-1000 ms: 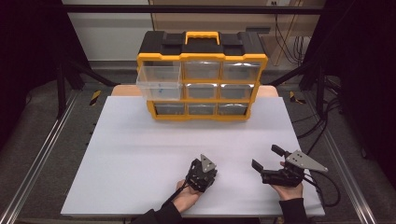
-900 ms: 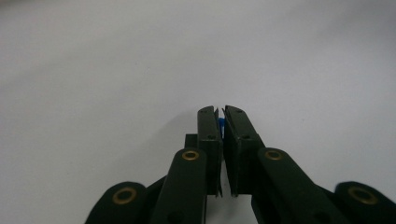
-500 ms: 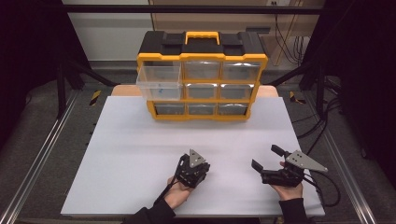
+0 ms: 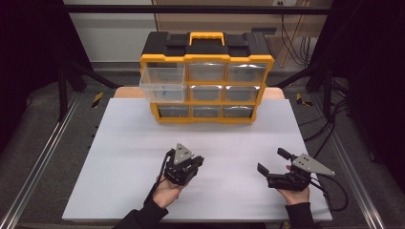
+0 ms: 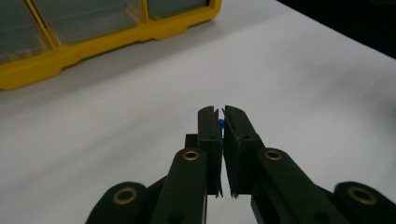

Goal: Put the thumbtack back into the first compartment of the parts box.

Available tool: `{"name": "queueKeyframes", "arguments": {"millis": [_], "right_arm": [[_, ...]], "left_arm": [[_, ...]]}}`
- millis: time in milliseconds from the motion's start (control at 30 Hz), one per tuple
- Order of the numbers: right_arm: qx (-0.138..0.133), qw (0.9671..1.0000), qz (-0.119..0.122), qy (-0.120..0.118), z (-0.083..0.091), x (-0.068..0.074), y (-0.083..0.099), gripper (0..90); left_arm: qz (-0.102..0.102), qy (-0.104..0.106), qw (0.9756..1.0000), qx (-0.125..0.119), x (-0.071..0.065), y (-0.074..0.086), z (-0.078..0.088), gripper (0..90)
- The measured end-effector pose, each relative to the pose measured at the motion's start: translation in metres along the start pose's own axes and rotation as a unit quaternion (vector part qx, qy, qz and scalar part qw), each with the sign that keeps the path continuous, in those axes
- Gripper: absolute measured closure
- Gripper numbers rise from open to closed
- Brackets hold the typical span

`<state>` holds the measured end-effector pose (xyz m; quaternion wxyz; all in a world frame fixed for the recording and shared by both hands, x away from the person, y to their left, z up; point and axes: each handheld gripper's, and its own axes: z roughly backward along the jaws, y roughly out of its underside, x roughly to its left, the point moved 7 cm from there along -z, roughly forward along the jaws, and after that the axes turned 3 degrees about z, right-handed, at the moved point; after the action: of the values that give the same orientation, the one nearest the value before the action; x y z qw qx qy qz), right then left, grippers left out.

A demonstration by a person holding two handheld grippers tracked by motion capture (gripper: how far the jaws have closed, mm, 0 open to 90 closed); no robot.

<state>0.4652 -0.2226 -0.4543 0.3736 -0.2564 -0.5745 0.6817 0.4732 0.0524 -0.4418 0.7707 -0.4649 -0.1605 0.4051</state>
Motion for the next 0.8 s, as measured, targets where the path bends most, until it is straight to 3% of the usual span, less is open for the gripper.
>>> {"name": "queueKeyframes", "arguments": {"millis": [233, 300, 367, 400, 567, 767, 800], "right_arm": [[0.002, 1.0000, 0.006, 0.002, 0.000, -0.001, 0.001, 1.4], [0.002, 1.0000, -0.004, 0.001, 0.000, 0.001, 0.000, 1.4], [0.011, 0.9999, 0.010, 0.002, 0.002, -0.002, 0.002, 1.4], [0.009, 1.0000, -0.001, 0.004, 0.001, 0.000, 0.002, 1.4], [0.001, 0.9999, 0.010, 0.004, -0.001, -0.002, 0.001, 1.4], [0.001, 1.0000, -0.004, -0.001, 0.000, 0.001, 0.000, 1.4], [0.002, 1.0000, 0.004, 0.003, -0.001, -0.001, 0.001, 1.5]], "left_arm": [[0.010, -0.003, 0.9991, -0.041, 0.015, -0.029, 0.028, 85.3], [0.008, -0.006, 0.9988, -0.048, 0.018, -0.035, 0.033, 85.3], [0.007, -0.009, 0.9984, -0.055, 0.022, -0.041, 0.038, 85.3], [0.006, -0.011, 0.9982, -0.059, 0.024, -0.045, 0.041, 85.3], [-0.002, -0.021, 0.9969, -0.076, 0.031, -0.065, 0.056, 85.3], [-0.010, -0.030, 0.9956, -0.088, 0.037, -0.088, 0.071, 85.2], [-0.012, -0.032, 0.9954, -0.090, 0.038, -0.092, 0.073, 85.3]]}}
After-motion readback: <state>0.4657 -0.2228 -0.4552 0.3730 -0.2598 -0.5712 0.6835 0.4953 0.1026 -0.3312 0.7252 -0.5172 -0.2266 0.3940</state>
